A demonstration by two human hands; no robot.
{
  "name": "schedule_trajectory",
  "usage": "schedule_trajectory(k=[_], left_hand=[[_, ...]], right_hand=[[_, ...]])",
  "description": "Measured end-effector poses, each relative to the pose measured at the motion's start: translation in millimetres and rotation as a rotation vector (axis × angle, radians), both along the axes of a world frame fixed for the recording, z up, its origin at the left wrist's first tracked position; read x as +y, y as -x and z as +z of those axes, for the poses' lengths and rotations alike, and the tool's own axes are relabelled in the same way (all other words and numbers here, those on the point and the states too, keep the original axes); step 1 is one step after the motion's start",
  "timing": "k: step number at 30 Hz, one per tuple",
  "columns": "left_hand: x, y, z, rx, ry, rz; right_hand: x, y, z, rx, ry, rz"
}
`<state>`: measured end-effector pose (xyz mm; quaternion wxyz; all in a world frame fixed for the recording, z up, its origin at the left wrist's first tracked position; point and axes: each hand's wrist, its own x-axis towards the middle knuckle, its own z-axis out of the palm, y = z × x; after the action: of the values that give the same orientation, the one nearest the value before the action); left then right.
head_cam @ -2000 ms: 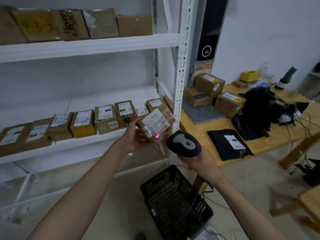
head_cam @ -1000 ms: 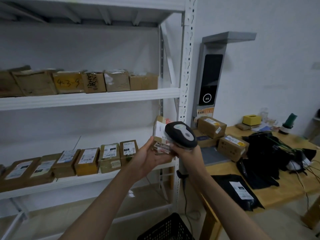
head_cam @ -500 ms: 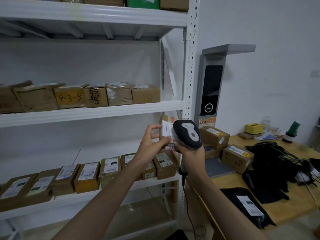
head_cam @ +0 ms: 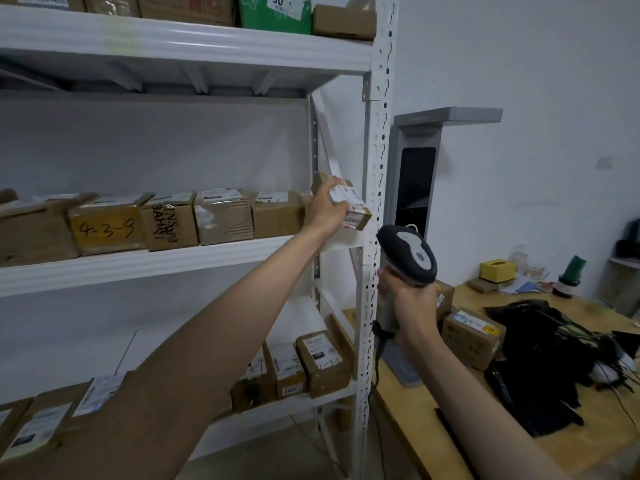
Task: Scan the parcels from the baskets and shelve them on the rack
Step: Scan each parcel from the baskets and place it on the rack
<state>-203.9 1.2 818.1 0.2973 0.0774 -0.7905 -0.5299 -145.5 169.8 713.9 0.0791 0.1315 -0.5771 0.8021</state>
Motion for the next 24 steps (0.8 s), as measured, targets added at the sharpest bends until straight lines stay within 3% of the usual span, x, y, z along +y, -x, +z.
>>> schedule_trajectory(k=[4,13,18,24], left_hand=[[-7,35,12,-0.095,0.328,0.108],[-17,55,10,-0.279,0.770,0.099],[-17,55,13,-0.305,1.034,0.130],[-23,62,16,-0.281,1.307,0.315]], right_hand=[[9,8,-19,0.003,-0.026,0.027],[20,18,-42,-0.003,-0.034,-0.012],[15,19,-45,-0.015,-0.023,-0.002],[11,16,-50,-0.031,-0.012,0.006]])
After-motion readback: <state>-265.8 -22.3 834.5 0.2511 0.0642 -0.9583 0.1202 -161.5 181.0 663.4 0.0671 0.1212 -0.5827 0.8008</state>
